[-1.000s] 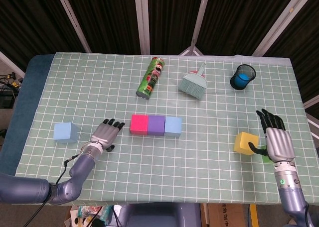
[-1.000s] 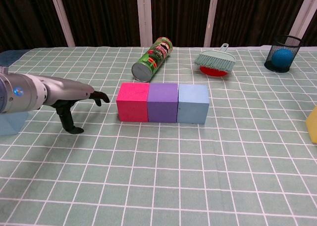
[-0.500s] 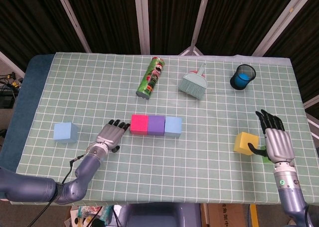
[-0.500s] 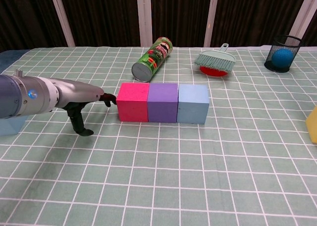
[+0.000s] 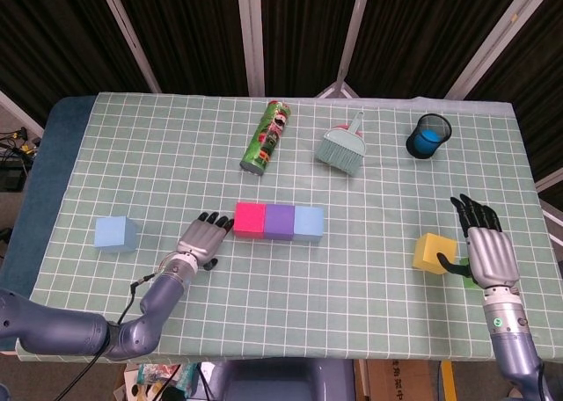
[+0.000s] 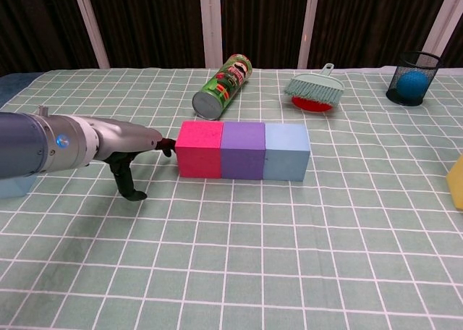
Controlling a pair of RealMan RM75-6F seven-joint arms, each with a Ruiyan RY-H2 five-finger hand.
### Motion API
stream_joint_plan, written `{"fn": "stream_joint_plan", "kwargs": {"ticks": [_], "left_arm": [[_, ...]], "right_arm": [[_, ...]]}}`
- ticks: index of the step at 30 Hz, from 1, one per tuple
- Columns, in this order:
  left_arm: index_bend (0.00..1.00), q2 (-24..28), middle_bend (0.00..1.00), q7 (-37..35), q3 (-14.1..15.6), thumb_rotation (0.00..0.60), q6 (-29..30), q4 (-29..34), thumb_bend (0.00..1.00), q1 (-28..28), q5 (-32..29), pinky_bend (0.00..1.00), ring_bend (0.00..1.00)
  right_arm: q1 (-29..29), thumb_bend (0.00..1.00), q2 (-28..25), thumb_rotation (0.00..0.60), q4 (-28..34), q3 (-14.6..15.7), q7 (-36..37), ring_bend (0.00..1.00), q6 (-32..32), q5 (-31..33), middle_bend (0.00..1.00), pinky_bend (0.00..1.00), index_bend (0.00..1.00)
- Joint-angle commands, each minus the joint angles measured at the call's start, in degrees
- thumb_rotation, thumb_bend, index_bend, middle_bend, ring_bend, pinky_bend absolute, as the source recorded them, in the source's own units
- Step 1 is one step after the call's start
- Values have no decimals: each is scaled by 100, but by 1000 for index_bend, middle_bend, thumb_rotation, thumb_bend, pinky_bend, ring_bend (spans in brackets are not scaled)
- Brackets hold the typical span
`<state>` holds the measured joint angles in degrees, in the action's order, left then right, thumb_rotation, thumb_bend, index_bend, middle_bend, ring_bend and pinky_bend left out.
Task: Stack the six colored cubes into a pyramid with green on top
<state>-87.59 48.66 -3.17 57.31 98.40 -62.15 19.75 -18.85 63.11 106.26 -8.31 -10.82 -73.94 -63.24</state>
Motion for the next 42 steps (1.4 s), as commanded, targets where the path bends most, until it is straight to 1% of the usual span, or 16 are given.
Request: {"fn": "stream_joint_plan", "kwargs": {"ticks": [1,14,20,22,24,27,29,30,31,32,35,36,39,42], "left_arm": [[8,-18,51,-4,5,600,-2,-11,443,-15,4,89,26],[5,-107,45,-41,13,600,-31,-93,443,-95,-25,89,26],[5,92,45,-140,79,600,114,172,441,-7,125,89,26],[4,180,45,-213,82,600,197,289,419,51,210,89,26],[3,348,45,-380,59,600,383,495,363,177,365,89,26],[3,635,44,-673,51,600,707,825,271,421,777,89,26],[2,836,44,-903,65,600,974,1049,228,629,1153,89,26],[1,960,43,-1085,77,600,1186,1179,215,792,1456,89,25],[0,1109,41,-1351,72,600,1564,1305,197,1030,1884,88,23],[0,1184,37,-1536,115,600,1798,1369,181,1205,2229,86,21],[0,1321,16,-1929,208,600,2209,1392,141,1565,2940,78,16],[0,1426,10,-2098,211,600,2444,1414,132,1727,3192,76,15],[0,1629,0,-2360,249,600,2683,1433,97,2003,3631,69,15],[0,1793,0,-2595,157,600,2917,1458,91,2236,3946,67,15]], "right_arm": [[4,275,2,600,4,-12,-7,0,5,1,0,0,0],[35,275,12,600,-9,-37,-52,0,66,5,0,0,0],[45,274,13,600,-1,-28,-107,0,102,5,0,0,0],[46,274,25,600,-9,-26,-113,0,114,8,0,0,0],[50,275,33,600,-17,-24,-120,0,117,5,0,0,0],[59,275,43,600,-27,-20,-127,0,125,0,0,0,0],[63,275,49,600,-41,-11,-150,0,133,2,0,0,0],[60,274,57,600,-52,-4,-185,0,140,4,0,0,0],[55,274,66,600,-66,2,-260,0,142,35,0,0,0],[50,275,74,600,-59,-3,-309,0,139,64,0,0,0],[35,276,98,600,-6,-19,-446,0,121,146,0,0,0],[21,275,117,600,51,-16,-538,0,126,199,0,0,0],[-28,275,178,600,206,-20,-839,0,120,401,0,0,0],[-151,274,308,600,372,10,-1327,0,170,697,0,0,0]]}}
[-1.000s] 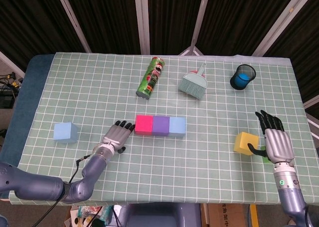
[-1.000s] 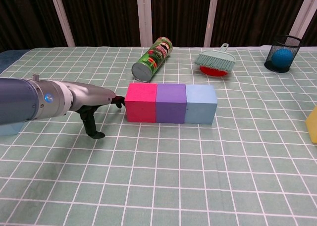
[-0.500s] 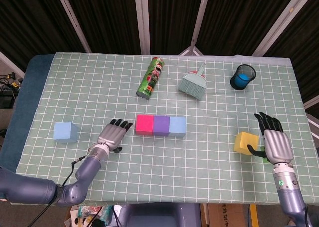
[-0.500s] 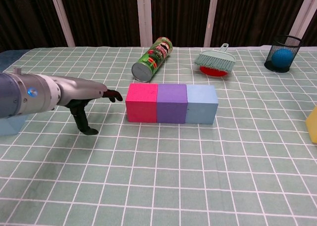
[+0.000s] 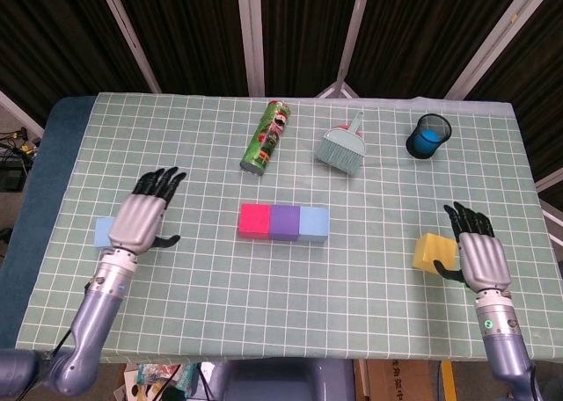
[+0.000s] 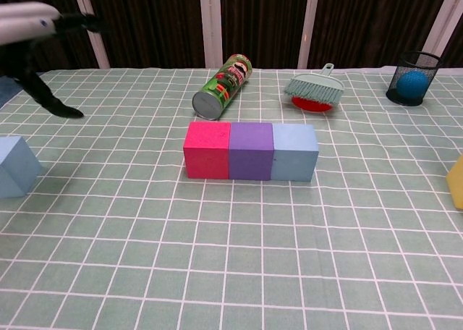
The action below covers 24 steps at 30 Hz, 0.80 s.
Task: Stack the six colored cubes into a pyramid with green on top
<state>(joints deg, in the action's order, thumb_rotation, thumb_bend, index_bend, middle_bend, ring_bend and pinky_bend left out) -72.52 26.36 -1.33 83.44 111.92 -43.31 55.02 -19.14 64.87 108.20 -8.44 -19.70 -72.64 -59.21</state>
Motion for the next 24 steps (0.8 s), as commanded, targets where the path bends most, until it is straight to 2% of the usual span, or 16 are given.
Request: {"fn": "stream_joint_plan", "kwargs": {"ticks": [1,5,10,17,24], "left_arm": [[0,328,0,-409,-51,600,312,111,91,394,480,67,15],[0,451,0,-567,-182,600,267,118,90,516,607,67,15],[0,639,0,-793,-355,600,59,189,91,664,589,67,15],[0,717,0,-882,-474,600,-92,224,90,768,624,67,15],[0,728,0,-874,-571,600,-218,251,90,854,677,67,15]], "right_arm": [[-163,274,178,600,205,29,-588,0,46,389,0,0,0],[-313,274,379,600,188,34,-1099,0,33,800,0,0,0],[-514,275,713,600,-86,-12,-1664,0,-4,1613,0,0,0],[-563,274,843,600,-250,-29,-1809,0,-70,2035,0,0,0],[-611,274,886,600,-407,-56,-1809,3,-76,2163,21,0,0]]}}
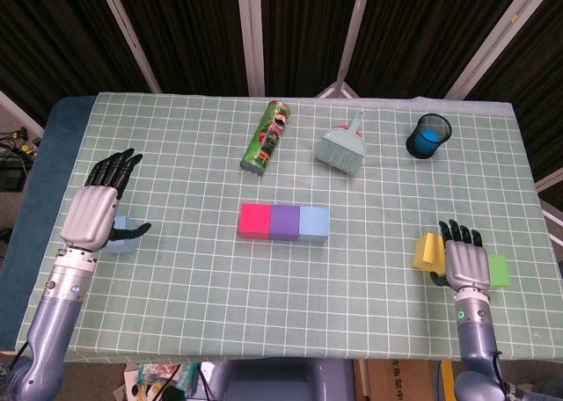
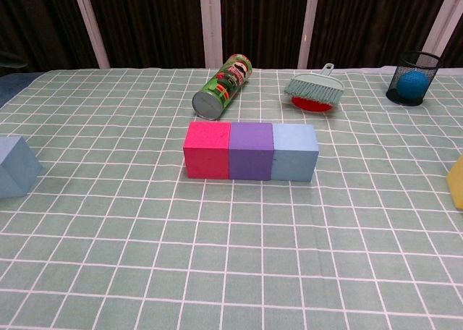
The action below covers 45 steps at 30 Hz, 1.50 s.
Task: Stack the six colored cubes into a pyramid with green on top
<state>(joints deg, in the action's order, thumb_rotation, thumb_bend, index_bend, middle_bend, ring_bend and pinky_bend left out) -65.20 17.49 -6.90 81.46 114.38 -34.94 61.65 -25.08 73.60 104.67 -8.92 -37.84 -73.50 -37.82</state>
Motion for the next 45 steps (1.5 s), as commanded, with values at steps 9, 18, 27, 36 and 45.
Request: {"fn": "stream_joint_plan", "kwargs": {"ticks": [9,18,27,36,45], "left_arm": [[0,-36,0,109,-111,600,-114,55,91,110,37,67,15],[0,-92,0,194,-203,600,-206,39,90,185,43,67,15],[0,-90,0,185,-319,600,-284,16,90,259,40,67,15],[0,-102,0,230,-381,600,-348,12,91,302,39,67,15],[0,-97,0,245,-444,600,-396,25,91,346,45,67,15]], "right_arm": [[-85,275,72,600,-411,-37,139,101,236,160,221,0,0],[-161,275,46,600,-517,-79,242,115,437,298,235,0,0],[-280,302,92,600,-677,-31,244,269,649,365,396,0,0],[-414,322,-217,600,-82,-267,449,290,573,-105,430,0,0],[-1014,322,-684,600,991,-600,-98,290,664,-197,430,0,0]]}}
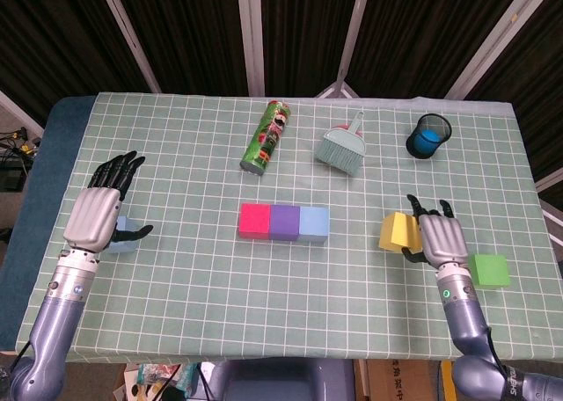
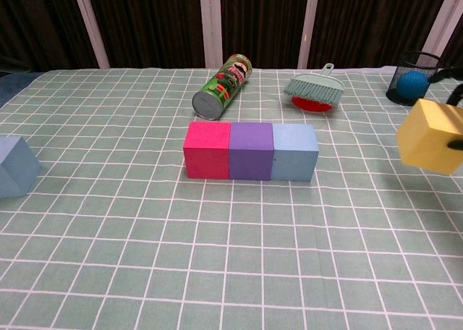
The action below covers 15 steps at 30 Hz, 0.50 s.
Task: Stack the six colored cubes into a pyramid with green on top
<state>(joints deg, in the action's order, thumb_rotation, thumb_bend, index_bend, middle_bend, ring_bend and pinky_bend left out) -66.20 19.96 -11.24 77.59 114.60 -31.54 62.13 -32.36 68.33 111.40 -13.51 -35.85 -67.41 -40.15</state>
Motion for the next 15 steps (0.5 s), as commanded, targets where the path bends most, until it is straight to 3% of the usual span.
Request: {"fn": "stream_joint_plan", "kwargs": {"ticks": [1,7,15], "left_arm": [[0,6,0,-8,-21,600,-18,11,91,12,-2,67,15],[0,35,0,-50,-67,600,-61,36,91,40,-11,67,15],[0,113,0,-227,-161,600,-172,52,90,77,-77,67,15]], "right_arm": [[-531,322,-139,600,456,-216,-551,290,135,76,430,0,0],[-1322,322,186,600,560,-425,-1286,290,67,1054,430,0,0],[-2441,322,1163,600,35,-671,-1974,290,-339,2169,438,0,0]]}}
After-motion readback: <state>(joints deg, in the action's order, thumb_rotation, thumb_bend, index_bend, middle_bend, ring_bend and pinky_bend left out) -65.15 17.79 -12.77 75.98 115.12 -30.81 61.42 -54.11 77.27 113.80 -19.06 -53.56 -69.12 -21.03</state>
